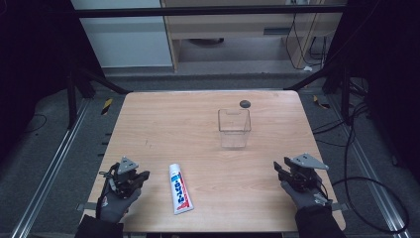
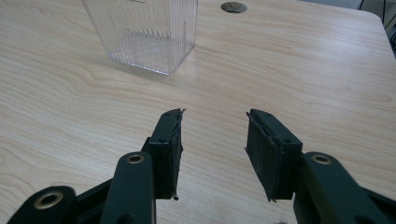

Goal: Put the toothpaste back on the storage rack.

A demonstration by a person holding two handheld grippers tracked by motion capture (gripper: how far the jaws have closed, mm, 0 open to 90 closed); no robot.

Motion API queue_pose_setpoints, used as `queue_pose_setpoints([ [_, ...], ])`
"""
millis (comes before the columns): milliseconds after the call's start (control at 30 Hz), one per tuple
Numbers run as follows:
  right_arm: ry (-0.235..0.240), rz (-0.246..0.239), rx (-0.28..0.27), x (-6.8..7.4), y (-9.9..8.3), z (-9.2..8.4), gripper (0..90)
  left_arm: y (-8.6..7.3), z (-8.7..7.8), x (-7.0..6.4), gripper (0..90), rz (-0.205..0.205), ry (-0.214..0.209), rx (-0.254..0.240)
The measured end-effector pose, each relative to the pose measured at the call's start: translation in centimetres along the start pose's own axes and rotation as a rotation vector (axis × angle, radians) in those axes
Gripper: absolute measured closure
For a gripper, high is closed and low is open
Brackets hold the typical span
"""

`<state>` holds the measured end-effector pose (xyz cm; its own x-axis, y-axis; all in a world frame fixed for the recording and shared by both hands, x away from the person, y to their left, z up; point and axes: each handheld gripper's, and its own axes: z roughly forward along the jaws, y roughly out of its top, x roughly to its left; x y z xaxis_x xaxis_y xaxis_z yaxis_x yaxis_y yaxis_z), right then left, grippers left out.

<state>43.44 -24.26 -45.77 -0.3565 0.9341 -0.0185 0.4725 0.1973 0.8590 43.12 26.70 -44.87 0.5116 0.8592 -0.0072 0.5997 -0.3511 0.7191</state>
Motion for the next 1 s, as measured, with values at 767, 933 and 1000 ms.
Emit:
queue_pose_setpoints([
  [767, 0.008, -0.001, 0.024, 0.1, -0.1, 0.4, 50.3, -0.6, 2.0, -4.6, 89.4, 0.136, -0.197, 0.16],
  [933, 0.006, 0.0, 0.023, 0.0, -0.1, 0.4, 49.4, -0.7, 2.3, -5.3, 89.4, 0.16, -0.224, 0.181],
  [1000, 0.005, 0.001, 0.023, 0.0, -0.1, 0.4, 49.3, -0.7, 2.4, -5.5, 89.4, 0.163, -0.233, 0.184],
])
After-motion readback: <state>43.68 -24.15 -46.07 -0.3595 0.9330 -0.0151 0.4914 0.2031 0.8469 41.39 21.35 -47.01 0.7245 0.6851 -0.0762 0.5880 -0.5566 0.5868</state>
